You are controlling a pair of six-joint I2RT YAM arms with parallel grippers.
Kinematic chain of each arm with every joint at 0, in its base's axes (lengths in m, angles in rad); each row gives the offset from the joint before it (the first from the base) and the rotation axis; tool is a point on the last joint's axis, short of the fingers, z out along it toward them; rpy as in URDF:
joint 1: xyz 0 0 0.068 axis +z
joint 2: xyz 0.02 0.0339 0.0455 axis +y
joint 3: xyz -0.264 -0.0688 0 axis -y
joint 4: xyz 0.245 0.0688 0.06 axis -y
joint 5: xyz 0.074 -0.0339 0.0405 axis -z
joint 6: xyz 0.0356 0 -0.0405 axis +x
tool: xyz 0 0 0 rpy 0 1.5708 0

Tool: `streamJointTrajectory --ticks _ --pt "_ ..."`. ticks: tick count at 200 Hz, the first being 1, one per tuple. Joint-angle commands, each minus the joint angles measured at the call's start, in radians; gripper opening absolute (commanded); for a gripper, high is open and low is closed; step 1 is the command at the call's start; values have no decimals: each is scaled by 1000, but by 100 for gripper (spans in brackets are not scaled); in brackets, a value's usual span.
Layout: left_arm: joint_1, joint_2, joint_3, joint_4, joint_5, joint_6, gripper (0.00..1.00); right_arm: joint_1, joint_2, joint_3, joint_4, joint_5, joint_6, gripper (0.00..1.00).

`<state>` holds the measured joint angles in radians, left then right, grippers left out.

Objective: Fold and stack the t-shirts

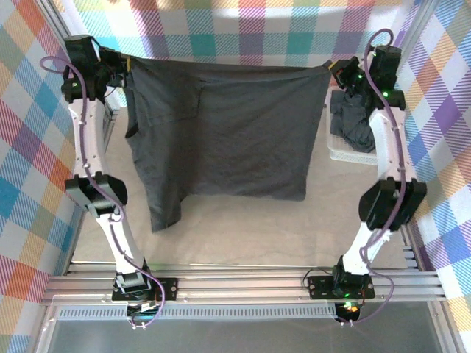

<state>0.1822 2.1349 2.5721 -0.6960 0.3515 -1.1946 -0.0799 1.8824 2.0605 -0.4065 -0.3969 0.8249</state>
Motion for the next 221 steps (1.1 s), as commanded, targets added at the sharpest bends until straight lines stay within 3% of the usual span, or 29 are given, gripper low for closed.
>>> streamJointTrajectory --ticks 1,41,74,92,113,128,136,148,165,182,221 --pt "11 -38 212 -8 32 -26 0 -15 3 209 -28 -20 3 0" --pt "23 -161 215 22 26 -59 0 -55 4 371 -125 37 15 0" --pt "31 -329 127 -99 29 40 0 -87 -137 265 -205 100 -46 0" --pt "23 -526 -193 -180 -14 82 0 -90 -288 19 -221 169 -100 0" --pt "8 -789 -799 -35 -56 26 0 -90 -498 -400 -171 294 -105 0" --pt "-20 -878 -1091 15 -86 48 0 -85 -603 -676 -141 340 -96 0" --pt "-42 -886 -1201 -2 -102 73 12 -84 -637 -810 -130 346 -76 0" --pt "-61 -867 -1342 13 -74 99 35 -78 -666 -979 -92 329 -68 25" --pt "-94 -843 -1441 -4 -119 172 60 -62 -683 -1112 -117 371 -64 43" --pt "-133 -843 -1481 -50 -186 244 63 -38 -704 -1156 -157 393 -86 48" --pt "-168 -886 -1605 -47 -193 260 57 69 -707 -1162 -207 374 -105 45"
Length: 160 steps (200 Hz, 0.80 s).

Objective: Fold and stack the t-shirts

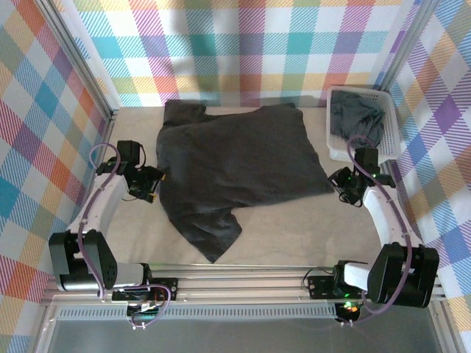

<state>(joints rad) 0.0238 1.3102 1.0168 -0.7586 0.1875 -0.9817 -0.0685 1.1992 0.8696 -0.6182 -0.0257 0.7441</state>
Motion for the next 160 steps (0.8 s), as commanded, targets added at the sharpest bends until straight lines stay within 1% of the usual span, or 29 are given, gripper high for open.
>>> streamJointTrajectory --ticks 1,10,22,39,60,72,96,110,131,143,160 --pt "-10 -60 -54 20 -26 46 56 61 -22 30 5 3 -25 44" --pt "-16 -44 -74 61 -4 33 53 88 0 40 13 -6 -39 44" --pt "-38 18 -67 110 15 22 50 116 45 55 42 -32 -66 42" --pt "-84 144 -4 141 14 14 47 152 143 101 73 -66 -101 38" --pt "-129 305 88 202 14 -9 44 187 302 179 96 -104 -126 32" --pt "-135 389 144 208 3 -17 41 205 387 229 97 -108 -132 29" --pt "-133 495 219 208 -10 -31 36 235 530 318 84 -92 -139 29" --pt "-133 499 252 197 -18 -24 35 240 603 377 48 -78 -145 28" --pt "-119 416 272 160 -80 13 37 240 672 442 -26 -24 -155 25" --pt "-86 365 265 125 -114 36 41 239 691 457 -56 9 -166 25" --pt "1 321 211 106 -122 47 42 230 720 476 -123 46 -176 25"
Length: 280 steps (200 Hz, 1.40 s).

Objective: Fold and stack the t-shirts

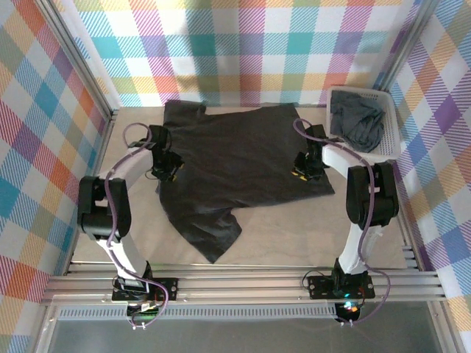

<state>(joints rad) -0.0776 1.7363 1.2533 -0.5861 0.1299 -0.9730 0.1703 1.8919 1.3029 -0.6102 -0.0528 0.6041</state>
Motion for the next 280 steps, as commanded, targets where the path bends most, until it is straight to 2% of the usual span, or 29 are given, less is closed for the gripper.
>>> streamJointTrajectory --ticks 1,26,48,70,102,136,166,202,234,244,256,280 --pt "109 -107 -31 -66 -62 38 42 -9 29 44 -134 75 -36 25" --pt "249 -117 -139 -12 0 14 36 -30 56 41 -191 109 -45 25" --pt "295 -67 -165 42 83 13 30 -37 58 40 -202 114 -64 25" --pt "281 -15 -142 5 112 51 30 -37 59 54 -221 123 -80 25" --pt "269 -37 -234 47 128 38 32 -37 52 66 -226 129 -104 26" --pt "245 -49 -295 99 131 17 40 -37 35 69 -219 136 -131 27" --pt "233 -115 -335 134 86 -32 46 -37 30 75 -225 130 -147 26" --pt "213 -198 -375 183 56 -91 46 -37 17 76 -225 117 -145 25" --pt "192 -159 -372 193 79 -84 46 -37 14 83 -226 119 -155 24" --pt "187 -119 -369 213 106 -76 45 -38 19 86 -226 120 -157 25" --pt "181 -62 -347 201 128 -57 38 -40 27 88 -225 125 -158 24" --pt "174 -31 -331 170 76 -26 27 -45 36 89 -219 153 -165 24"
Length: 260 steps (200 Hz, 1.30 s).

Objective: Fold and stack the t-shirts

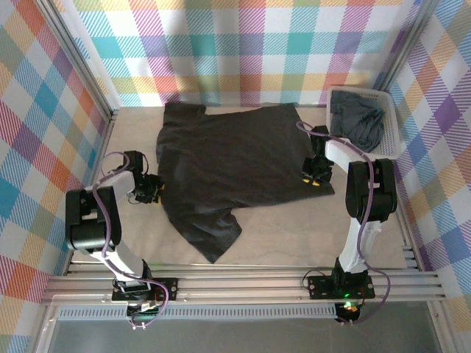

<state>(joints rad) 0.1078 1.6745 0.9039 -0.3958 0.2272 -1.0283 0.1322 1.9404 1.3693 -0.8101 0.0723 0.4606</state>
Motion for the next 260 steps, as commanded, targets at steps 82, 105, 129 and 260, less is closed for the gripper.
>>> streamJointTrajectory --ticks 82,105,129,260 --pt "123 56 163 -180 -157 220 0 -5 117 96 -168 81 -103 25" --pt "153 83 212 -193 -148 264 0 -3 97 46 -160 58 -87 25" --pt "158 102 259 -203 -153 308 0 2 50 11 -162 38 -57 25" --pt "-48 -283 -43 -355 -131 161 45 -27 -267 -143 -103 -19 21 36"
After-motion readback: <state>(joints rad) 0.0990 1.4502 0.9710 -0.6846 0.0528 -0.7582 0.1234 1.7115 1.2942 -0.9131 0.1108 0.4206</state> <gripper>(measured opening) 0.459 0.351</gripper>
